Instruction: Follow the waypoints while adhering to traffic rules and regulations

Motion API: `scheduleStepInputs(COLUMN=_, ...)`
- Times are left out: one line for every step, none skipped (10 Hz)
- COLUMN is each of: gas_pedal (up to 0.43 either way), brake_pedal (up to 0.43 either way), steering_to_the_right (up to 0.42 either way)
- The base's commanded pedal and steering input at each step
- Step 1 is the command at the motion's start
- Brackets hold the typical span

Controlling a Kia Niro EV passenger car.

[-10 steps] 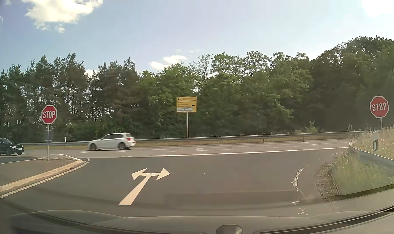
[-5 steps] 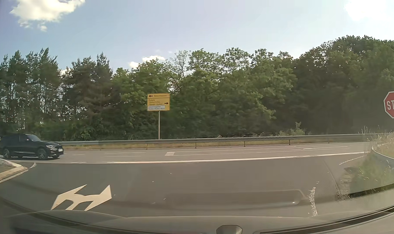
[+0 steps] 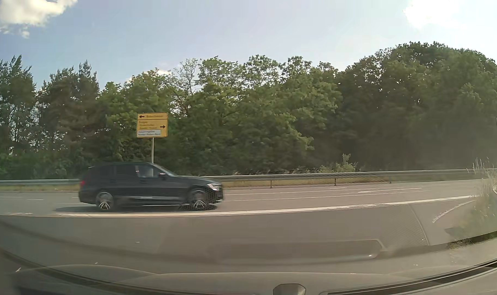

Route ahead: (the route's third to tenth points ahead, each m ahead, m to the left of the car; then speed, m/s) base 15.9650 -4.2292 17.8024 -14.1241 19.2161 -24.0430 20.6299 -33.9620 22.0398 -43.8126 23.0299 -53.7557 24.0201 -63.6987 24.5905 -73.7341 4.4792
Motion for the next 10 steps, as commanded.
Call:
scheduleStepInputs(gas_pedal=0.000, brake_pedal=0.305, steering_to_the_right=0.207)
scheduleStepInputs(gas_pedal=0.000, brake_pedal=0.305, steering_to_the_right=0.206)
scheduleStepInputs(gas_pedal=0.000, brake_pedal=0.305, steering_to_the_right=0.205)
scheduleStepInputs(gas_pedal=0.000, brake_pedal=0.293, steering_to_the_right=0.206)
scheduleStepInputs(gas_pedal=0.000, brake_pedal=0.287, steering_to_the_right=0.206)
scheduleStepInputs(gas_pedal=0.000, brake_pedal=0.268, steering_to_the_right=0.206)
scheduleStepInputs(gas_pedal=0.000, brake_pedal=0.250, steering_to_the_right=0.206)
scheduleStepInputs(gas_pedal=0.000, brake_pedal=0.244, steering_to_the_right=0.205)
scheduleStepInputs(gas_pedal=0.000, brake_pedal=0.244, steering_to_the_right=0.205)
scheduleStepInputs(gas_pedal=0.000, brake_pedal=0.244, steering_to_the_right=0.204)
